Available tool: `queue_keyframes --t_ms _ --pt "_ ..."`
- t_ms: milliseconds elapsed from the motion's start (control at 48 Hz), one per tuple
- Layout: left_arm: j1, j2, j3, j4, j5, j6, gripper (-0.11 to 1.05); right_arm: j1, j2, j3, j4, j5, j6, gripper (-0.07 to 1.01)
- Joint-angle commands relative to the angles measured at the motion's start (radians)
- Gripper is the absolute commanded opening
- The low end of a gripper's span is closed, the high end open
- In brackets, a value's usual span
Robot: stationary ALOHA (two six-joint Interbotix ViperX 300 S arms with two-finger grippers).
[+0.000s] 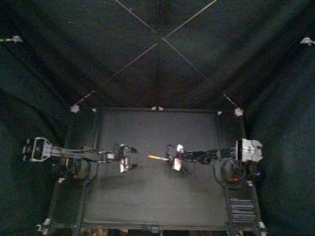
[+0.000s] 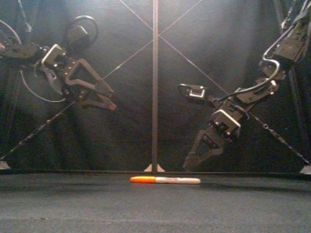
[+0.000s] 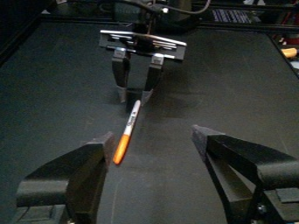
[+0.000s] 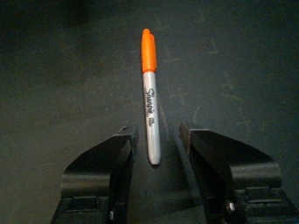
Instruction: Uncap the pen
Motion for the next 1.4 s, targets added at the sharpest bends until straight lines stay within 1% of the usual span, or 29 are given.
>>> queue_keyframes --t_ms 21,62,208,250,271,354,375,438,521,583,604,646,667,729,833,875,896,917,958,1062,1208,1229,1271,1292,1312,1396 --pt "0.003 -0.002 -0.023 0.003 -0.008 0.0000 1.02 -0.006 0.009 -0.028 -0.002 -0.002 0.006 0.78" --pt "0.005 0.000 -0.023 0.003 -0.008 0.0015 1.02 -0.005 0.017 -0.028 0.000 -0.002 0.008 0.78" --pt "0.003 -0.002 -0.025 0.003 -0.008 0.0015 1.02 -0.002 0.041 -0.028 0.000 0.011 0.009 0.75" --pt "0.003 -0.002 -0.025 0.003 -0.006 0.0015 1.02 0.000 0.048 -0.029 0.000 0.017 0.009 0.72" --pt "0.003 -0.002 -0.025 0.003 -0.008 0.0000 1.02 0.000 0.048 -0.028 -0.002 0.018 0.008 0.70" --pt "0.005 0.000 -0.025 0.002 -0.006 0.0000 1.02 0.000 0.049 -0.028 0.000 0.029 0.003 0.62" --pt "0.005 -0.002 -0.026 0.002 -0.005 -0.0015 1.02 0.000 0.049 -0.028 -0.002 0.032 0.002 0.60" --pt "0.005 0.000 -0.031 0.002 0.002 -0.0015 1.02 0.006 0.041 -0.032 -0.003 0.044 -0.002 0.55" --pt "0.005 0.000 -0.043 0.002 0.014 -0.0015 1.02 0.014 0.014 -0.041 -0.009 0.060 -0.003 0.52" --pt "0.005 0.003 -0.058 0.003 0.035 -0.0015 1.02 0.020 -0.018 -0.055 -0.015 0.074 -0.002 0.52" --pt "0.005 0.006 -0.066 0.003 0.046 0.0000 1.02 0.023 -0.029 -0.061 -0.018 0.080 -0.002 0.52" --pt "0.005 0.011 -0.080 0.005 0.069 0.0000 1.02 0.031 -0.051 -0.072 -0.025 0.092 0.000 0.52" --pt "0.005 0.014 -0.091 0.006 0.091 0.0000 1.02 0.037 -0.064 -0.081 -0.029 0.103 0.002 0.52" --pt "0.003 0.026 -0.115 0.015 0.137 0.0000 1.02 0.051 -0.091 -0.098 -0.041 0.130 0.002 0.52" --pt "-0.002 0.049 -0.152 0.038 0.219 0.0000 1.02 0.072 -0.123 -0.130 -0.058 0.183 0.005 0.52" --pt "-0.005 0.064 -0.167 0.049 0.252 -0.0015 1.02 0.081 -0.132 -0.143 -0.066 0.202 0.005 0.52" --pt "-0.005 0.066 -0.170 0.051 0.255 -0.0015 1.02 0.084 -0.135 -0.147 -0.067 0.209 0.005 0.52" --pt "-0.005 0.074 -0.176 0.054 0.270 -0.0015 1.02 0.087 -0.137 -0.150 -0.071 0.213 0.006 0.52" --pt "-0.006 0.083 -0.184 0.054 0.282 -0.0015 1.02 0.094 -0.140 -0.156 -0.074 0.222 0.006 0.52" --pt "-0.005 0.103 -0.190 0.055 0.287 -0.0015 1.02 0.103 -0.140 -0.164 -0.077 0.229 0.006 0.52" --pt "-0.006 0.132 -0.193 0.054 0.285 -0.0015 1.02 0.104 -0.141 -0.166 -0.077 0.229 0.006 0.52" --pt "-0.006 0.137 -0.193 0.052 0.284 -0.0031 1.02 0.104 -0.143 -0.166 -0.077 0.229 0.006 0.52" --pt "-0.006 0.143 -0.193 0.052 0.281 -0.0031 1.02 0.104 -0.143 -0.166 -0.077 0.229 0.006 0.52" --pt "-0.006 0.147 -0.193 0.052 0.279 -0.0015 1.02 0.104 -0.143 -0.166 -0.077 0.229 0.006 0.52" --pt "-0.006 0.150 -0.193 0.052 0.278 -0.0031 1.02 0.104 -0.143 -0.166 -0.078 0.229 0.006 0.52" --pt "-0.006 0.163 -0.193 0.051 0.270 -0.0031 1.02 0.104 -0.144 -0.167 -0.078 0.229 0.005 0.52"
